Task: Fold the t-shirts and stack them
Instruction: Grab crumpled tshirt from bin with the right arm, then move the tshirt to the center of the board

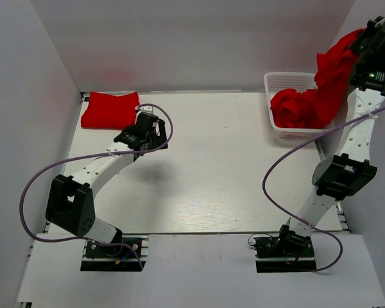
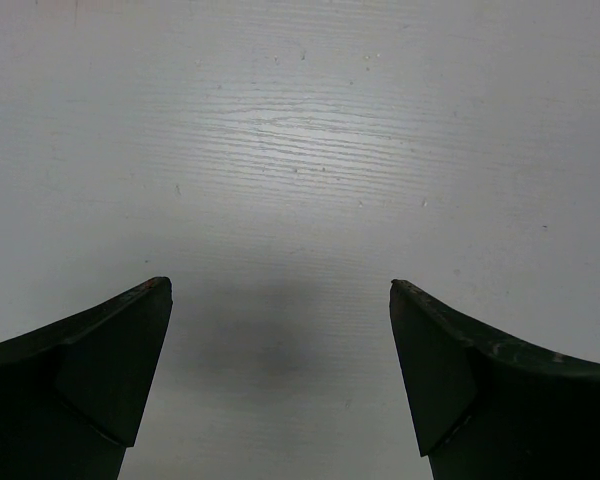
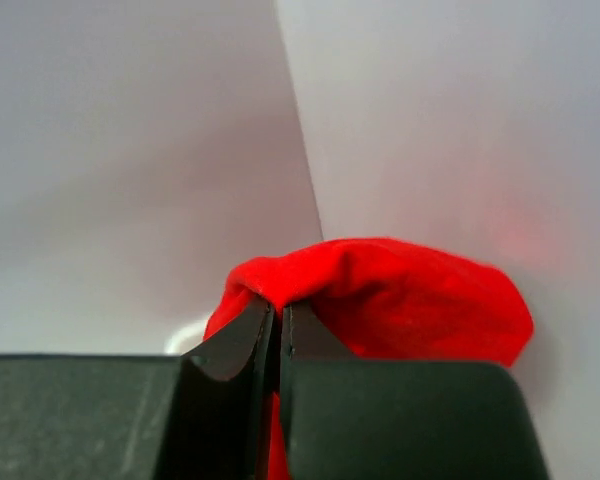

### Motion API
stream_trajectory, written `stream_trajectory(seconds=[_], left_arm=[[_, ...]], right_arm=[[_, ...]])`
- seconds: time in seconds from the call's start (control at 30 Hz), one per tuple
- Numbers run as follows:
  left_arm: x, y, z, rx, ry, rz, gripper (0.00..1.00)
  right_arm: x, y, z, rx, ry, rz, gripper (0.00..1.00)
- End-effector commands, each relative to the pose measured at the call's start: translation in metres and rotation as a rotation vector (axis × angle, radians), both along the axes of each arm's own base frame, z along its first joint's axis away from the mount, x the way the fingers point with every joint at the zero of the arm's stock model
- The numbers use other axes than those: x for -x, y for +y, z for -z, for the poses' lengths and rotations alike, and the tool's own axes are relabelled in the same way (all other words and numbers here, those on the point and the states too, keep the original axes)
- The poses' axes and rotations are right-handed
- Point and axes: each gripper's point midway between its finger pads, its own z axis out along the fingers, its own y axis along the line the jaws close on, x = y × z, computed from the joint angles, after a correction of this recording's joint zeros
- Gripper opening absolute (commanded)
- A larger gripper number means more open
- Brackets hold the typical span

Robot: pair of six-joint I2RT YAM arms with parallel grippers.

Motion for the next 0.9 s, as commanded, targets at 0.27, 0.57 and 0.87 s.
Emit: stream_trajectory(seconds=[0.27, 0.57, 0.87], left_arm=[[-0.009, -0.009, -0.036, 0.064, -0.098, 0.035, 1.00], [-0.003, -0.004, -0.048, 0.065, -0.119, 0.028, 1.00], [0.015, 0.017, -0.069, 0.073, -0.124, -0.095, 1.00]], right_arm=[[0.085, 0.084, -0.211, 0.140, -0.603, -0.315, 0.00], [0.144, 0.197, -0.233, 0.145, -0.666, -0.860, 0.00], [0.163, 0.297, -0.202, 0.135, -0.580, -1.223, 0.00]])
